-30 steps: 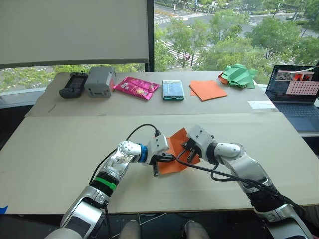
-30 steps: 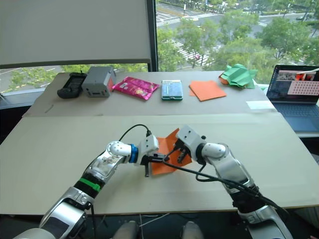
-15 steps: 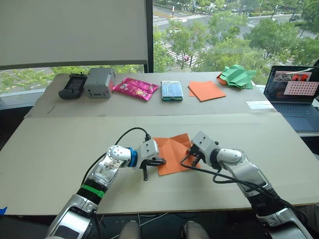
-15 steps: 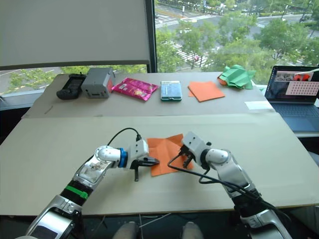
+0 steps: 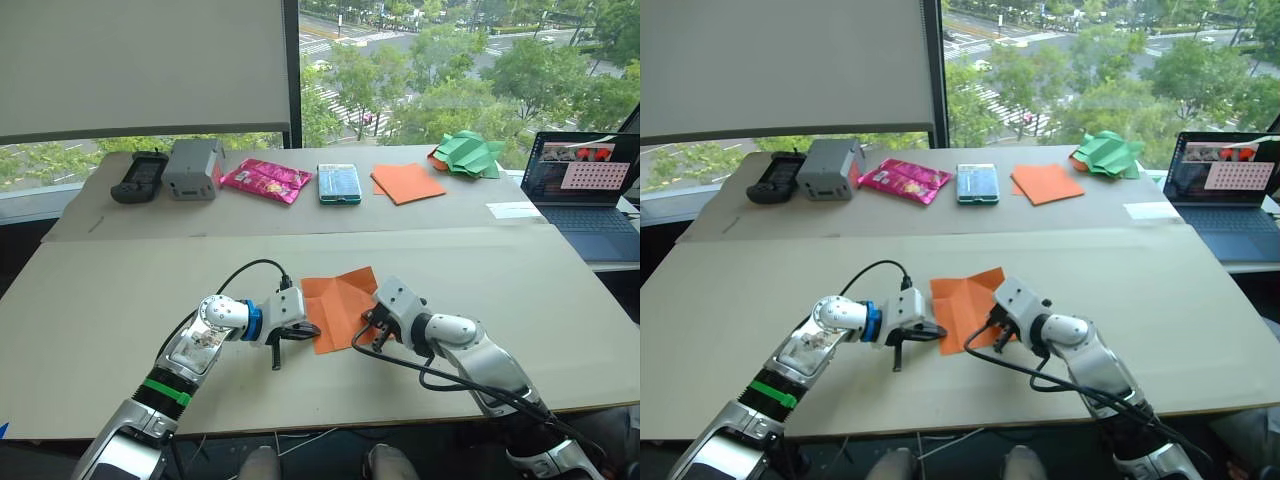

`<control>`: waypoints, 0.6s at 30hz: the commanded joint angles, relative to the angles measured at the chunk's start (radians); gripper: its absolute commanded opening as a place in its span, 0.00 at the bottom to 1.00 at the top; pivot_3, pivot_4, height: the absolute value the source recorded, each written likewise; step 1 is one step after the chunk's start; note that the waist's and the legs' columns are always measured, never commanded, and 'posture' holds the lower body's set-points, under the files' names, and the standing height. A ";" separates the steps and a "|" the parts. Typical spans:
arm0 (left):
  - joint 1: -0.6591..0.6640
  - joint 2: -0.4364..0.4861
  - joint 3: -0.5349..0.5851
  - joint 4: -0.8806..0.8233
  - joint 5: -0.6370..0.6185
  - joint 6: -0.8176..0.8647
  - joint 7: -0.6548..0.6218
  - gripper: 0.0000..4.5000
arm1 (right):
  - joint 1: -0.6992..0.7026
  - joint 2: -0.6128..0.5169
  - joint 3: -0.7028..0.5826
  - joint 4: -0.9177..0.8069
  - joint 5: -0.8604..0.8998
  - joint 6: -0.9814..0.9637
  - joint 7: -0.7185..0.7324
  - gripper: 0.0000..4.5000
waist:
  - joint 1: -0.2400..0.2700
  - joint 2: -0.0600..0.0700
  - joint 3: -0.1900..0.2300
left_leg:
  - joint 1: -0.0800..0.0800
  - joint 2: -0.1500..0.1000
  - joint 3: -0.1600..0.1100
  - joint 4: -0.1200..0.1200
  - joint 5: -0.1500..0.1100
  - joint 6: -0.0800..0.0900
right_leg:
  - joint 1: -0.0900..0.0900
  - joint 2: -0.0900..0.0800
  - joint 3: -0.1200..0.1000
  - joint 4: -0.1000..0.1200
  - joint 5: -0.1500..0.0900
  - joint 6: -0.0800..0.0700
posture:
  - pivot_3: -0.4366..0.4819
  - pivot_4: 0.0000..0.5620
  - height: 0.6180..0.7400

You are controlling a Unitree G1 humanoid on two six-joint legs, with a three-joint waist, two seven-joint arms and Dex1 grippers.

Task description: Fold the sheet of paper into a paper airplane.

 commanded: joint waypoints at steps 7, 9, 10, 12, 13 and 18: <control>0.006 -0.031 -0.037 0.005 0.026 0.000 0.007 0.00 | -0.124 0.106 -0.155 0.232 0.034 -0.068 -0.109 0.28 | 0.009 0.002 0.000 | -0.004 0.000 0.000 0.001 0.004 0.006 | -0.002 0.000 0.000 0.000 0.000 0.000 | 0.48 0.27 0.72; 0.006 -0.032 -0.038 0.006 0.026 0.000 0.006 0.00 | -0.146 0.122 -0.172 0.279 0.039 -0.080 -0.123 0.44 | 0.011 0.002 0.000 | -0.005 0.000 0.000 0.001 0.004 0.006 | -0.001 0.000 0.000 0.000 0.000 0.000 | 0.48 0.27 0.72; 0.007 -0.031 -0.037 0.005 0.026 0.000 0.005 0.00 | -0.158 0.133 -0.187 0.297 0.050 -0.085 -0.128 0.52 | 0.013 0.002 0.000 | -0.005 0.000 0.000 0.001 0.004 0.006 | -0.001 0.000 0.000 0.000 0.000 0.000 | 0.48 0.27 0.72; 0.008 -0.029 -0.037 0.003 0.027 -0.001 0.004 0.00 | -0.173 0.146 -0.207 0.320 0.065 -0.094 -0.134 0.66 | 0.014 0.003 0.000 | -0.005 0.000 0.000 0.000 0.004 0.006 | -0.001 0.000 0.000 0.001 0.000 0.000 | 0.48 0.27 0.72; 0.009 -0.027 -0.036 0.003 0.028 -0.002 0.005 0.00 | -0.180 0.151 -0.216 0.333 0.067 -0.098 -0.141 0.66 | 0.014 0.003 0.000 | -0.005 0.000 0.000 0.000 0.004 0.006 | 0.001 0.000 0.000 0.001 0.000 0.000 | 0.48 0.27 0.72; 0.010 -0.022 -0.037 0.002 0.031 -0.004 0.005 0.00 | -0.192 0.167 -0.235 0.379 0.075 -0.115 -0.131 0.66 | 0.013 0.003 0.000 | -0.005 0.000 0.000 0.000 0.004 0.006 | 0.001 0.000 0.000 0.001 0.000 0.000 | 0.48 0.27 0.72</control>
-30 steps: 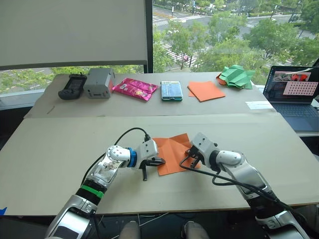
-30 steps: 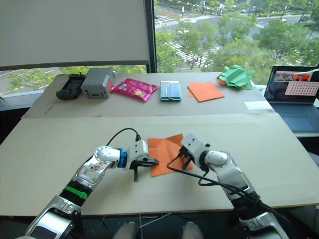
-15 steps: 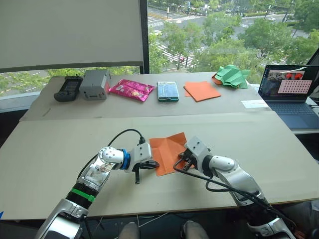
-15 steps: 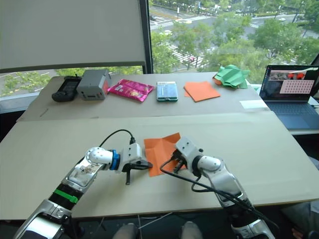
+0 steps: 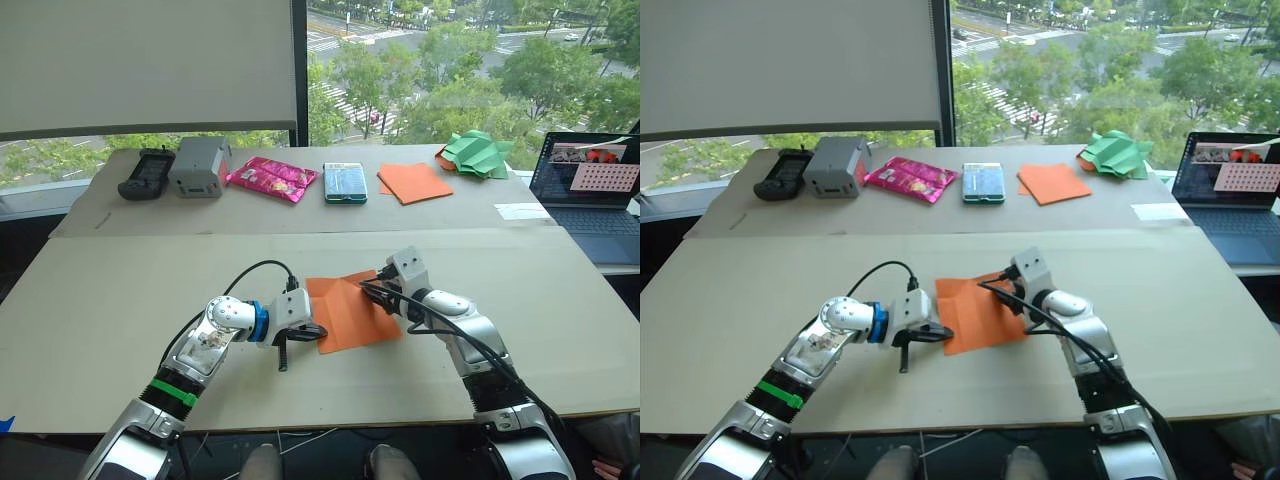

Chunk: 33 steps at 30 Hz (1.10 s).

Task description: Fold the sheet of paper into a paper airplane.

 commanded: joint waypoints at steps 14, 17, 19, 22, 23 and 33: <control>0.016 0.020 -0.018 -0.005 0.022 0.006 -0.003 0.00 | -0.011 0.046 -0.067 -0.027 0.120 -0.031 0.036 0.10 | -0.004 0.001 0.000 | 0.000 0.000 0.000 0.000 0.000 0.000 | 0.000 0.000 0.000 0.000 0.000 0.000 | 0.48 0.27 0.72; 0.015 0.027 -0.010 -0.008 0.018 0.010 -0.005 0.00 | 0.004 0.038 -0.058 -0.061 0.131 -0.028 0.050 0.01 | -0.006 0.001 0.000 | 0.000 0.000 0.000 0.000 0.000 0.000 | 0.000 0.000 0.000 0.000 0.000 0.000 | 0.48 0.27 0.72; 0.015 0.035 0.000 -0.013 0.013 0.014 -0.005 0.00 | 0.021 0.033 -0.044 -0.092 0.128 -0.025 0.055 0.01 | -0.006 0.001 0.000 | 0.000 0.000 0.000 0.000 0.000 0.000 | 0.000 0.000 0.000 0.001 0.000 0.000 | 0.48 0.27 0.72; 0.030 0.081 0.054 -0.064 -0.022 0.048 -0.010 0.00 | 0.076 0.036 -0.002 -0.221 0.105 -0.021 0.034 0.01 | -0.015 0.001 0.000 | 0.000 0.000 0.000 -0.001 0.000 0.000 | -0.001 0.000 0.000 0.001 0.000 0.000 | 0.48 0.27 0.72; 0.039 0.100 0.075 -0.088 -0.039 0.065 -0.014 0.00 | 0.097 0.038 0.016 -0.272 0.098 -0.016 0.024 0.01 | -0.018 0.001 0.000 | 0.000 0.000 0.000 -0.001 0.000 0.000 | -0.002 0.000 0.000 0.001 0.000 0.000 | 0.48 0.27 0.72; 0.121 0.233 0.219 -0.207 -0.146 0.180 -0.023 0.00 | 0.237 -0.014 0.313 -0.562 -0.228 -0.073 -0.139 0.01 | -0.009 0.003 0.002 | 0.000 0.000 -0.001 -0.001 -0.005 -0.008 | -0.007 0.000 0.000 -0.002 0.000 0.000 | 0.48 0.27 0.72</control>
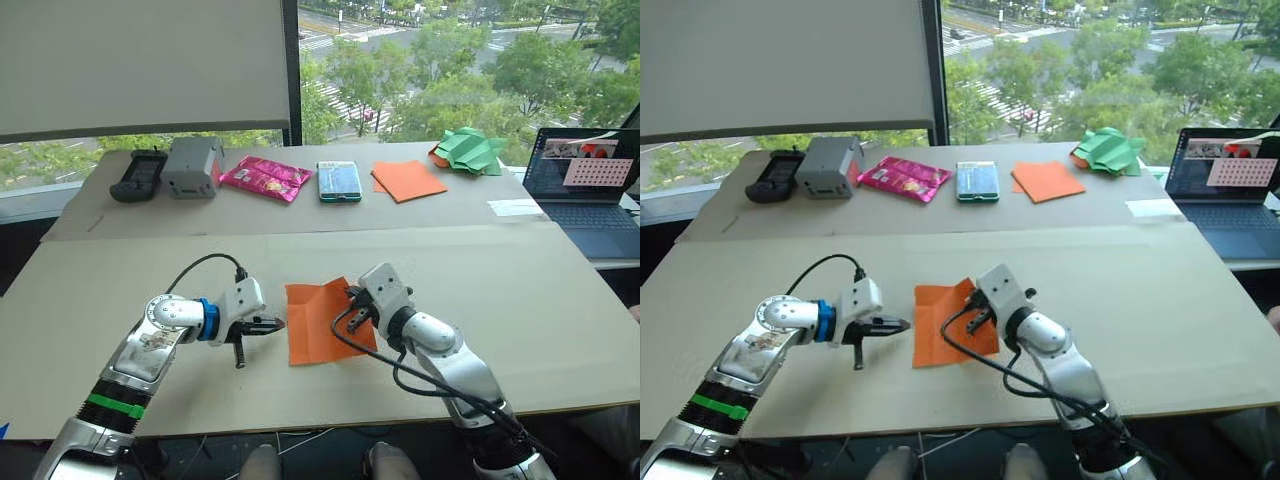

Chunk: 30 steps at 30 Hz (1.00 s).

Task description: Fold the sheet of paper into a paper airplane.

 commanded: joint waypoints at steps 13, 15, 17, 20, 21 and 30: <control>-0.071 0.009 0.021 -0.036 -0.051 0.054 -0.009 0.00 | -0.039 -0.126 0.238 -0.020 -0.311 -0.083 0.064 0.01 | 0.005 -0.005 0.002 | 0.000 0.000 0.000 0.000 0.001 0.002 | 0.001 0.000 -0.001 0.000 0.000 0.000 | 0.48 0.27 0.72; -0.097 -0.006 0.009 -0.028 -0.050 0.059 -0.009 0.00 | -0.049 -0.132 0.255 -0.014 -0.329 -0.083 0.092 0.01 | 0.005 -0.005 0.003 | 0.000 0.000 0.000 0.001 0.001 0.002 | 0.001 0.000 -0.001 0.000 0.000 0.000 | 0.48 0.27 0.72; -0.125 -0.023 0.000 -0.011 -0.047 0.056 -0.009 0.00 | -0.056 -0.127 0.260 -0.006 -0.335 -0.072 0.111 0.01 | 0.006 -0.007 0.003 | 0.000 0.000 0.000 0.001 0.002 0.003 | 0.002 0.000 -0.001 0.000 0.000 0.000 | 0.48 0.27 0.72; -0.163 -0.046 -0.011 0.016 -0.041 0.054 -0.004 0.00 | -0.066 -0.124 0.266 0.003 -0.345 -0.062 0.138 0.01 | 0.006 -0.007 0.003 | -0.001 0.000 0.000 0.001 0.004 0.007 | 0.003 0.000 -0.001 0.000 0.000 0.000 | 0.48 0.27 0.72; -0.180 -0.055 -0.016 0.033 -0.036 0.050 -0.001 0.00 | -0.068 -0.124 0.268 0.006 -0.347 -0.059 0.150 0.01 | 0.007 -0.007 0.003 | -0.001 0.000 0.000 0.001 0.005 0.007 | 0.003 0.000 -0.001 0.001 0.000 0.000 | 0.48 0.27 0.72; -0.323 -0.158 -0.102 0.234 0.045 -0.055 -0.008 0.00 | -0.075 -0.098 0.265 0.022 -0.366 -0.056 0.193 0.01 | 0.011 -0.008 0.003 | -0.001 0.000 0.000 0.001 0.005 0.008 | 0.004 0.000 -0.001 0.001 0.000 0.001 | 0.48 0.27 0.72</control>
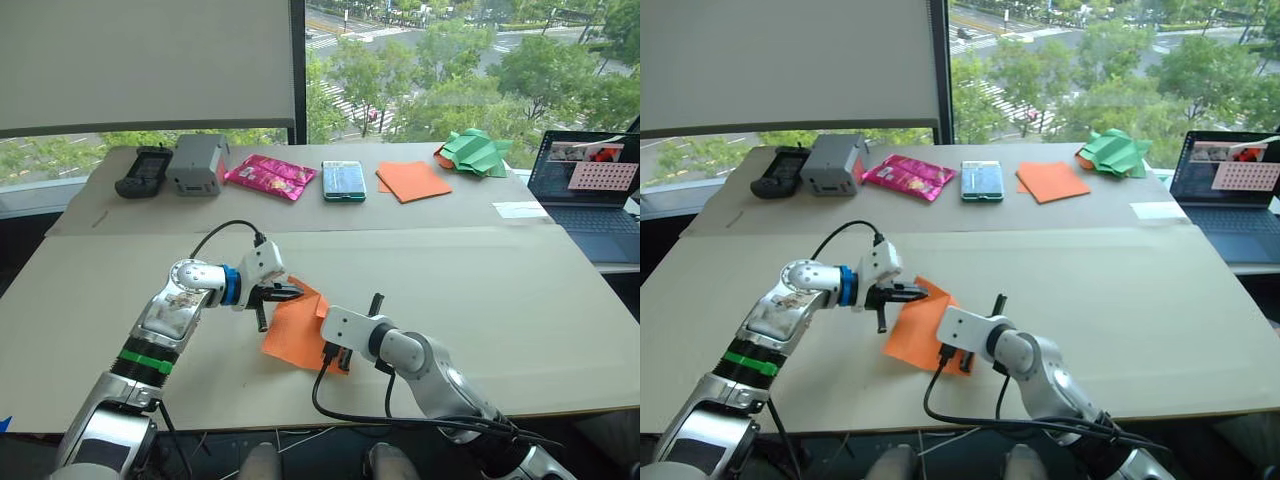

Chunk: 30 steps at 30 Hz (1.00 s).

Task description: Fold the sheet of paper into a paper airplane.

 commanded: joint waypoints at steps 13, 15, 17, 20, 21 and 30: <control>-0.116 -0.127 -0.096 0.256 0.131 -0.192 0.006 0.00 | -0.011 0.026 -0.004 -0.010 -0.044 -0.013 0.037 0.01 | 0.000 0.000 0.000 | 0.000 0.000 0.000 0.000 0.000 0.000 | 0.001 0.000 0.000 0.001 0.000 0.000 | 0.48 0.27 0.72; -0.117 -0.135 -0.094 0.269 0.140 -0.198 0.011 0.00 | -0.011 0.025 -0.005 -0.010 -0.046 -0.016 0.038 0.01 | 0.000 0.000 0.000 | 0.000 0.000 0.000 0.000 0.000 0.000 | 0.000 0.000 0.000 0.001 0.000 0.000 | 0.48 0.27 0.72; -0.119 -0.141 -0.094 0.288 0.153 -0.210 0.020 0.00 | -0.010 0.023 -0.005 -0.010 -0.048 -0.022 0.040 0.01 | 0.000 0.000 0.000 | 0.000 0.000 0.000 0.000 0.000 0.000 | 0.001 0.000 0.000 0.001 0.000 0.000 | 0.48 0.27 0.72; -0.121 -0.154 -0.094 0.318 0.170 -0.228 0.037 0.00 | -0.010 0.021 -0.004 -0.008 -0.051 -0.031 0.042 0.01 | 0.001 0.000 0.000 | 0.000 0.000 0.000 0.000 0.000 0.000 | 0.001 0.000 0.000 0.001 0.000 0.000 | 0.48 0.27 0.72; -0.119 -0.159 -0.094 0.324 0.173 -0.230 0.041 0.00 | -0.010 0.021 -0.004 -0.008 -0.052 -0.032 0.043 0.01 | 0.002 0.000 0.000 | 0.000 0.000 0.000 0.000 0.000 0.000 | 0.001 0.000 0.000 0.001 0.000 0.000 | 0.48 0.27 0.72; -0.116 -0.187 -0.104 0.390 0.210 -0.249 0.083 0.00 | -0.008 0.014 -0.005 -0.013 -0.064 -0.047 0.059 0.01 | 0.006 -0.001 -0.001 | 0.002 0.000 0.000 0.001 0.000 0.000 | 0.003 0.000 0.000 0.001 0.000 0.000 | 0.48 0.27 0.72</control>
